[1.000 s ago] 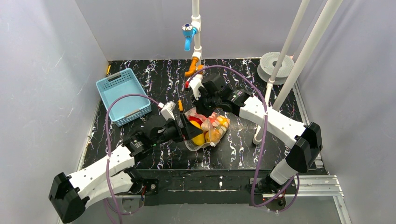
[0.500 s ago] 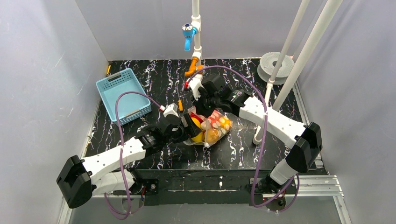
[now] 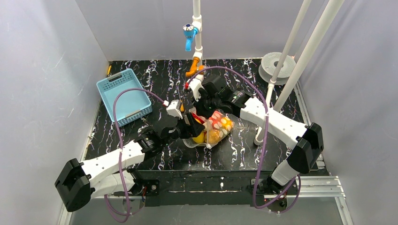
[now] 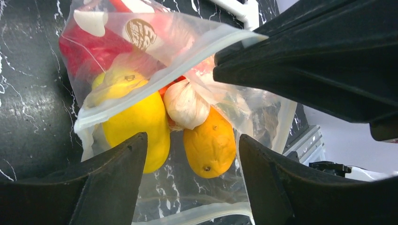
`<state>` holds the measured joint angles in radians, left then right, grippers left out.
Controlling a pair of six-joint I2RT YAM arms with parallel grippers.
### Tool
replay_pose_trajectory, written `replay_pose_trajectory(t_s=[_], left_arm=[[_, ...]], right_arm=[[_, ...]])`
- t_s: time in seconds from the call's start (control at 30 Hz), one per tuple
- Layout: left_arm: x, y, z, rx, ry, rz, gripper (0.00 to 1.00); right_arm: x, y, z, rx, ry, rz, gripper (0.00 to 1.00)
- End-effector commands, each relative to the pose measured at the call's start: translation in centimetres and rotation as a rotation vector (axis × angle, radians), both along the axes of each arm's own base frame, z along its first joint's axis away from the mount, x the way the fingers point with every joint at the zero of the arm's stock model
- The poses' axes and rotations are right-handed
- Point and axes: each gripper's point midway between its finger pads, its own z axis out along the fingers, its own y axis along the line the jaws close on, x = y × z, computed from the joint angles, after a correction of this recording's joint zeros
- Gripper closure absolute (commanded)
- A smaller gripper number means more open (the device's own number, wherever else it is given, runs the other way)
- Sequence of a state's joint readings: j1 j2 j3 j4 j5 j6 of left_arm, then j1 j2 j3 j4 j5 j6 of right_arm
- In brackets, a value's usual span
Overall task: Open the zip-top bag and remove the fake food
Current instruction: Pick up the fake fruit from the zipper food storage bag.
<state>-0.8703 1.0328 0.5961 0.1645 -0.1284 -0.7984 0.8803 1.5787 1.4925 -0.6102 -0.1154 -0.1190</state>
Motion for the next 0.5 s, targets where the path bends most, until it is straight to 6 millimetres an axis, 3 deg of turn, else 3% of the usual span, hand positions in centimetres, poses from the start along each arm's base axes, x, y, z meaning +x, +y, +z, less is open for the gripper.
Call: replay_pose_trajectory(t_s=[0.0,0.23,0.47], left_arm=[[1.6,0.7,0.0,0.043,-0.077,0.061,0.32],[2.6,2.1,-2.9,0.143,-0.019,0.155,0.33],[3.0,2.6,-4.2,0.191,-0.004,0.186,0.32]], right_arm=[[0.4,1.2,2.3,0.064,-0.037,0.006,0.99],[0.2,1.1,2.4,0.068,-0.036,0.011,0.99],[-0.1,1.2,2.5,0.076,-0.025,0.024,0.99]])
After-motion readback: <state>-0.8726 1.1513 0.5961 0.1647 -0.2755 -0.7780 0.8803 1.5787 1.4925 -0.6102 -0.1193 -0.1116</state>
